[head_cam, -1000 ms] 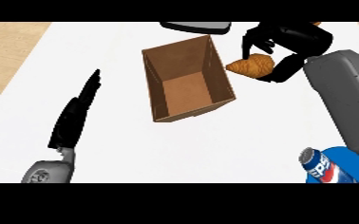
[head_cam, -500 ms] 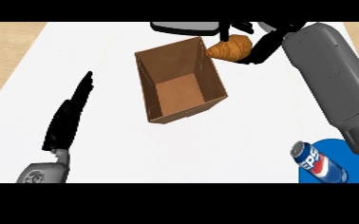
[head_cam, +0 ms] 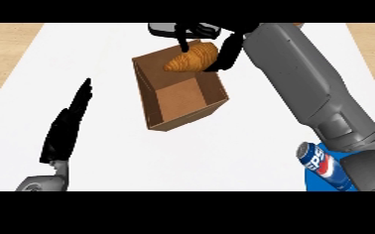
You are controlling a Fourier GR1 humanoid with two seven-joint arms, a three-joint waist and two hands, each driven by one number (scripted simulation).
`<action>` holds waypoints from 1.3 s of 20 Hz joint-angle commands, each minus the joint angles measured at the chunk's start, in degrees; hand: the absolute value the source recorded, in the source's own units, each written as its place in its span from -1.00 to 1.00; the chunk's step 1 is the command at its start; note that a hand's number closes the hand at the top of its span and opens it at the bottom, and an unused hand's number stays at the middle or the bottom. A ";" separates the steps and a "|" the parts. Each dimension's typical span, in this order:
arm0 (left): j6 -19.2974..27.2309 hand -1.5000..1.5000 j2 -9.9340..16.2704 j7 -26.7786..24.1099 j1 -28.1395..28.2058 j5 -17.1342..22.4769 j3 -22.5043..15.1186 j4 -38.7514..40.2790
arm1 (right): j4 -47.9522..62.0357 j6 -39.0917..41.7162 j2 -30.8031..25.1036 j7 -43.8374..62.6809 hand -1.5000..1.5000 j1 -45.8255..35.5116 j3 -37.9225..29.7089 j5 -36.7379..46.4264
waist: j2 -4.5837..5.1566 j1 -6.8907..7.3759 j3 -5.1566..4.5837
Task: Pick the croissant from the plate and place it in the cardboard box
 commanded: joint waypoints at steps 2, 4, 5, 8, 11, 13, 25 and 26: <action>0.06 0.00 -0.45 -0.47 1.89 0.29 0.22 -0.76 | 3.55 4.13 6.95 -1.89 1.00 -3.11 4.25 2.48 | -0.38 -0.94 -0.02; 0.66 0.00 0.39 -0.01 1.11 -0.89 0.85 0.33 | 7.47 0.59 9.58 -2.77 1.00 -2.80 5.66 4.45 | -0.08 -0.75 -0.01; -0.65 0.00 0.08 1.05 0.84 0.76 0.93 -0.18 | 9.21 -1.18 11.00 -3.00 1.00 -2.87 6.05 5.22 | -0.03 -0.66 -0.01; -0.28 0.00 1.26 -2.24 0.18 0.21 2.78 2.90 | 9.17 -1.17 13.35 0.02 1.00 -4.10 8.50 6.44 | -0.28 -1.56 -0.04; 0.50 0.00 -1.03 0.43 -0.94 -0.90 0.16 0.62 | 15.16 -4.06 13.47 0.52 1.00 -3.65 9.96 4.95 | 0.17 -0.07 -0.04; -1.17 0.00 0.27 2.60 -1.32 -0.29 0.44 -0.58 | 13.07 -5.03 13.51 2.78 -1.00 0.72 13.39 2.79 | 0.01 0.22 -0.02; -1.82 0.00 0.50 1.31 -1.39 -0.33 1.01 -0.40 | 11.57 -0.60 13.58 10.20 -1.00 1.67 8.13 -19.67 | 0.29 1.59 -0.03; -0.80 0.00 -0.88 -1.11 -0.41 -1.17 -0.01 0.78 | 12.39 -0.64 13.58 8.70 -1.00 2.71 7.09 -21.07 | 0.39 1.22 -0.04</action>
